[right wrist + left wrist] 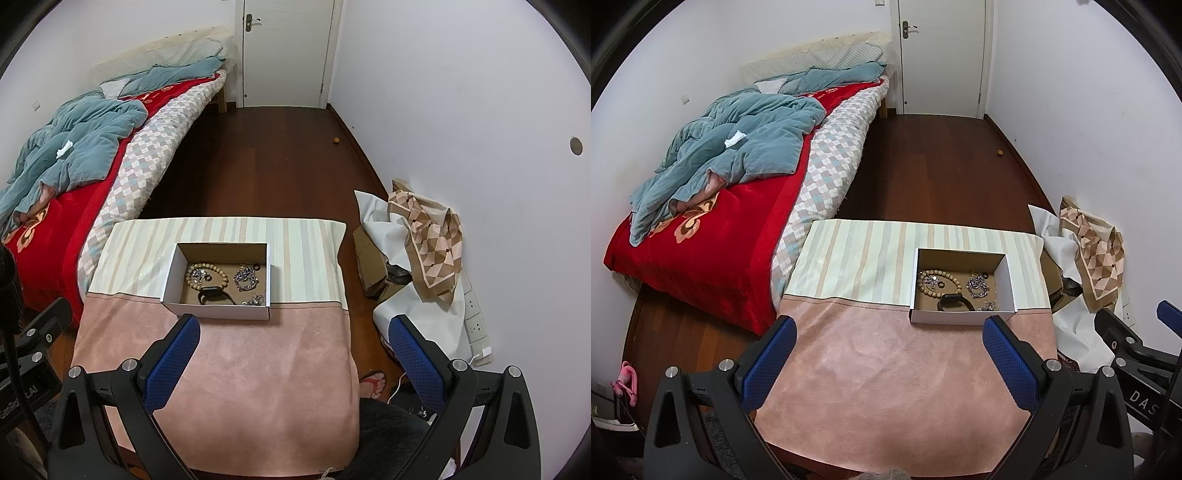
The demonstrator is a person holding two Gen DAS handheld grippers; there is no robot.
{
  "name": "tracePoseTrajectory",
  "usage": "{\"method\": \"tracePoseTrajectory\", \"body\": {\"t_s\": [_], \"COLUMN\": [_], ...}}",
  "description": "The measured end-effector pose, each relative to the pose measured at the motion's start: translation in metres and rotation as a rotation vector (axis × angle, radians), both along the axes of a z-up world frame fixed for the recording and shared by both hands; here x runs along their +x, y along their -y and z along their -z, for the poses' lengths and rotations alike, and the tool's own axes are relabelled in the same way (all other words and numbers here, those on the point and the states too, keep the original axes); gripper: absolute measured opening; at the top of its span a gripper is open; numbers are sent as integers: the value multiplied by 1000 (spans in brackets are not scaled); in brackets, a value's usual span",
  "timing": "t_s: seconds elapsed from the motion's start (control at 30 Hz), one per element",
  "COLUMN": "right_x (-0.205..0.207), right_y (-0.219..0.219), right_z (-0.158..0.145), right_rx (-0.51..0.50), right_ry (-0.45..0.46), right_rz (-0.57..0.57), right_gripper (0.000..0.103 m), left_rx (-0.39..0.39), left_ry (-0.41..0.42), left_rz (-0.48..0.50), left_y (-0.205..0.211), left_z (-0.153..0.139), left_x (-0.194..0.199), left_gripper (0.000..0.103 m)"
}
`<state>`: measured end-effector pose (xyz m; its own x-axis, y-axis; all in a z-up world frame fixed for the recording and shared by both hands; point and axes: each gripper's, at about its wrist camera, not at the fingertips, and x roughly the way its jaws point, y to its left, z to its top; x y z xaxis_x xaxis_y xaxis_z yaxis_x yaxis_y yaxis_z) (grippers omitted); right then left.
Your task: Organize jewelry
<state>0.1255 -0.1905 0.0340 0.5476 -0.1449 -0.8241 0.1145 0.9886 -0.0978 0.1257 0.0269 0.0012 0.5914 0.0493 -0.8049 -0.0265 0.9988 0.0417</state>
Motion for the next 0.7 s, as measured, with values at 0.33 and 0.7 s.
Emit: {"method": "tracePoseTrajectory", "body": {"t_s": [0.33,0.7], "right_x": [0,0], "right_y": [0,0], "right_z": [-1,-1], "right_rx": [0,1], "right_ry": [1,-1], "right_rz": [1,-1], "right_gripper": [103,103], "left_rx": [0,-13], "left_ry": [0,-5], "left_rz": [0,5], "left_y": [0,1], "left_z": [-1,-3], "left_x": [-1,-2], "left_gripper": [103,103]}}
